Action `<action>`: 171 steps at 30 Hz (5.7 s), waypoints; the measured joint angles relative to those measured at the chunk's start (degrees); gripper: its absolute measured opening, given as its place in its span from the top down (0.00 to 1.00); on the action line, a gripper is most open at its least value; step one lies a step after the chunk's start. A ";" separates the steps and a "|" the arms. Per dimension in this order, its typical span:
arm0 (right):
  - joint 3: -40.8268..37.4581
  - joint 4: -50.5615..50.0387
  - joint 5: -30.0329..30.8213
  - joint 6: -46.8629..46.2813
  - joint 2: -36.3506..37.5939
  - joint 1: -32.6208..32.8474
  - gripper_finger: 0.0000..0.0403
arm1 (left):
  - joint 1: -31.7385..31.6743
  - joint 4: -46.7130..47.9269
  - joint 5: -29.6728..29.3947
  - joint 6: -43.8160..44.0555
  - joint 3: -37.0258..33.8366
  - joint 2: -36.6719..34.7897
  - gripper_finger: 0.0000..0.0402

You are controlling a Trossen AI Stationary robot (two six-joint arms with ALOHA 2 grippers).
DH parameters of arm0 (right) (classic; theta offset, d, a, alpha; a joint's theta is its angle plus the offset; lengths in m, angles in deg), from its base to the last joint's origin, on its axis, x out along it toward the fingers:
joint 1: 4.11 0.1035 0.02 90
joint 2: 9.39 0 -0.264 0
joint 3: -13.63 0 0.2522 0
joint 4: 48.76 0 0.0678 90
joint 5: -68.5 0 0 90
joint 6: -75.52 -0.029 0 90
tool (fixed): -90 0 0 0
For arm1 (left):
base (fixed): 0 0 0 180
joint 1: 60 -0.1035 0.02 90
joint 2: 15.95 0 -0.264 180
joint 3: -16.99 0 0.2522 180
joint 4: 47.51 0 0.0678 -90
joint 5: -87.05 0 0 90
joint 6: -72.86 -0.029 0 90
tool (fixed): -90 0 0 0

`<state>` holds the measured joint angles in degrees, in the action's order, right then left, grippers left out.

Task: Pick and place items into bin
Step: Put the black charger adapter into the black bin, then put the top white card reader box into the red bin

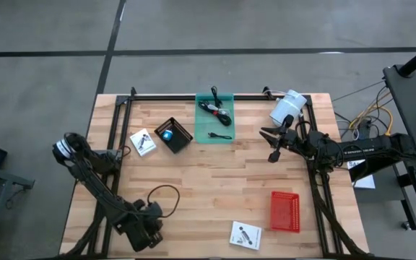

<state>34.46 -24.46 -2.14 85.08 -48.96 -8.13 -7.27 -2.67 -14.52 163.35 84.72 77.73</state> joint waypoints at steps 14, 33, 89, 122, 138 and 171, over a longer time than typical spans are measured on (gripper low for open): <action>0.00 0.00 0.00 0.00 0.00 0.00 0.86 | -1.78 0.95 -22.79 -11.50 -2.67 0.25 0.68; 0.00 0.04 0.00 -0.11 -0.01 -0.01 0.86 | -16.86 -18.95 -31.94 -45.21 -11.66 -0.79 0.68; 0.00 0.14 0.02 2.03 -0.01 -0.01 0.86 | -68.59 -24.94 0.75 -89.32 -20.72 -22.54 0.68; 0.00 0.09 0.02 2.62 -0.02 0.01 0.86 | -68.92 -20.97 -5.29 -80.22 -19.06 -24.84 0.43; 0.00 -0.03 0.04 2.87 -0.02 -0.01 0.86 | -75.19 5.02 -13.26 -34.43 -12.92 -35.06 0.43; 0.00 -0.07 0.02 3.04 0.00 -0.01 0.86 | -75.60 19.71 -11.45 0.92 -13.22 -21.00 0.56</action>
<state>34.46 -24.52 -2.12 88.12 -48.96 -8.14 -82.87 17.03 -25.97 164.28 71.51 56.73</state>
